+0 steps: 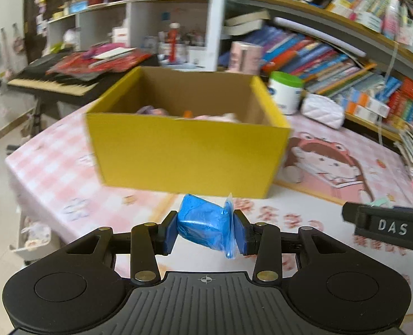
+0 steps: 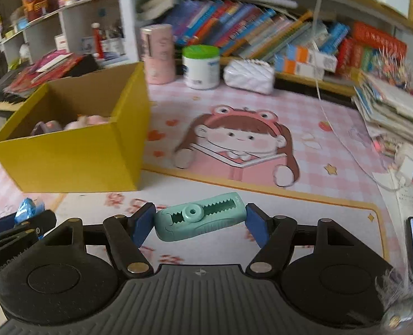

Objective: Organize objects
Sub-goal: 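Lift and carry the blue bag and green dispenser over the yellow box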

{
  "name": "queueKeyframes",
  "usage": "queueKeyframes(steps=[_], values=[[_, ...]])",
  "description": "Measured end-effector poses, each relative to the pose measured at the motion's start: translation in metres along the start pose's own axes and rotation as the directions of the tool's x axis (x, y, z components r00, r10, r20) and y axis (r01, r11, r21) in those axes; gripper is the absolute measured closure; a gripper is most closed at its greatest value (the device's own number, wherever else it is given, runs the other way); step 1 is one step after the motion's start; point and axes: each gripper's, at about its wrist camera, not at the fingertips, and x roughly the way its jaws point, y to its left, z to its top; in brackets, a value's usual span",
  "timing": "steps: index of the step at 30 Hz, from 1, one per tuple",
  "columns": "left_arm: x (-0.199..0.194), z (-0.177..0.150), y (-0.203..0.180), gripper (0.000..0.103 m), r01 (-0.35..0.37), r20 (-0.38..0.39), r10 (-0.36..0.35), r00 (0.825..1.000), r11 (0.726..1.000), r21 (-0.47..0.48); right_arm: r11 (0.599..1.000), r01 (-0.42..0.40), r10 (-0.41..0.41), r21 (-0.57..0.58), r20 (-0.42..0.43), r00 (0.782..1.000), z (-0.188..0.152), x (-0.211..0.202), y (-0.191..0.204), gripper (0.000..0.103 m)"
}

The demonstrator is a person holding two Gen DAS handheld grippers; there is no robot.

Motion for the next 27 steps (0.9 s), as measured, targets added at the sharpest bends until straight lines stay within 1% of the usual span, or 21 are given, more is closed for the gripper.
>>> queueKeyframes(steps=[3,8,13,20,27], values=[[-0.007,-0.004,0.023,0.064,-0.018,-0.002,0.018,1.0,1.0,-0.015,0.998,0.022,-0.02,-0.057,0.031,0.999,-0.01,-0.014,0.032,0.035],[-0.019,-0.008,0.054,0.064,-0.035,0.013,0.035,0.999,0.999,-0.021,0.993,0.019,-0.015,-0.115,0.037,0.999,-0.024,-0.025,0.069,0.035],[-0.031,-0.012,0.079,0.064,-0.037,0.032,0.038,0.999,0.999,-0.015,0.994,0.023,-0.018,-0.104,0.045,0.999,-0.032,-0.033,0.094,0.035],[-0.044,-0.019,0.108,0.064,-0.038,0.045,0.039,0.998,0.999,-0.007,0.995,0.022,-0.02,-0.095,0.03,0.999,-0.044,-0.041,0.124,0.035],[-0.054,-0.024,0.125,0.064,-0.028,0.048,0.028,0.998,1.0,0.0,0.995,0.032,-0.03,-0.095,0.024,0.999,-0.054,-0.049,0.144,0.035]])
